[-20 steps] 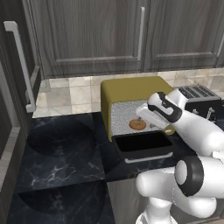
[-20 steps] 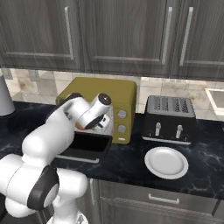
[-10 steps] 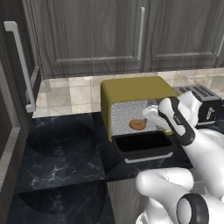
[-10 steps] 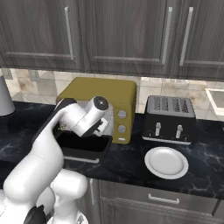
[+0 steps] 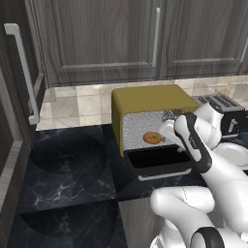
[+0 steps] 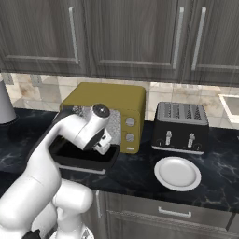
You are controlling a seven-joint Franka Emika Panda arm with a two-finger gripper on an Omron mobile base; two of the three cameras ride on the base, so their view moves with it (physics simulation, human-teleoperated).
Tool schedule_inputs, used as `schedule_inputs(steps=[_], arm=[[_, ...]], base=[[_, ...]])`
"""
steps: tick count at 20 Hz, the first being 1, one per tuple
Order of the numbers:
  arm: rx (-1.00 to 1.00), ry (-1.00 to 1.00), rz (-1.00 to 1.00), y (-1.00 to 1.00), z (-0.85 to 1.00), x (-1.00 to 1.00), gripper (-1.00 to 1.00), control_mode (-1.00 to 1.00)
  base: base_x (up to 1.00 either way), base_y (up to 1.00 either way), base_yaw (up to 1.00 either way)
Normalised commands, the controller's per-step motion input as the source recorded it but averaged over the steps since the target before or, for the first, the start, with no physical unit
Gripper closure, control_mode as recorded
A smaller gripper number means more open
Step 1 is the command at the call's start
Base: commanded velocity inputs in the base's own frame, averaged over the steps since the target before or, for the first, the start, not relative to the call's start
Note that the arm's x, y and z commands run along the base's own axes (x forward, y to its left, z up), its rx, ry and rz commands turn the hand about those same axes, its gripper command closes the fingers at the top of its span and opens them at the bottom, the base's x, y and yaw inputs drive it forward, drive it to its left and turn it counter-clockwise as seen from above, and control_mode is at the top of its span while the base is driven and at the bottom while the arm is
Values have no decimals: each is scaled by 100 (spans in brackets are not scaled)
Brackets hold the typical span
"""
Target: Pick up the bagel from the plate, place it on the toaster oven rack, close the door, and set the timer.
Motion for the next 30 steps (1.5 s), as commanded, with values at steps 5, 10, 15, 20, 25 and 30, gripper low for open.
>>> schedule_inputs(steps=[5,10,15,20,25,30], arm=[[0,9,-3,-29,-11,0,-100,-100],[0,0,0,-30,-30,-3,-100,-100],[0,0,0,-17,-46,-14,-100,-100],[0,0,0,-5,-32,-1,-100,-100],[0,0,0,0,-18,6,-100,-100],[0,1,0,0,-13,19,-100,-100]], base=[[0,0,0],[0,0,0],[0,0,0],[0,0,0],[0,0,0],[0,0,0]])
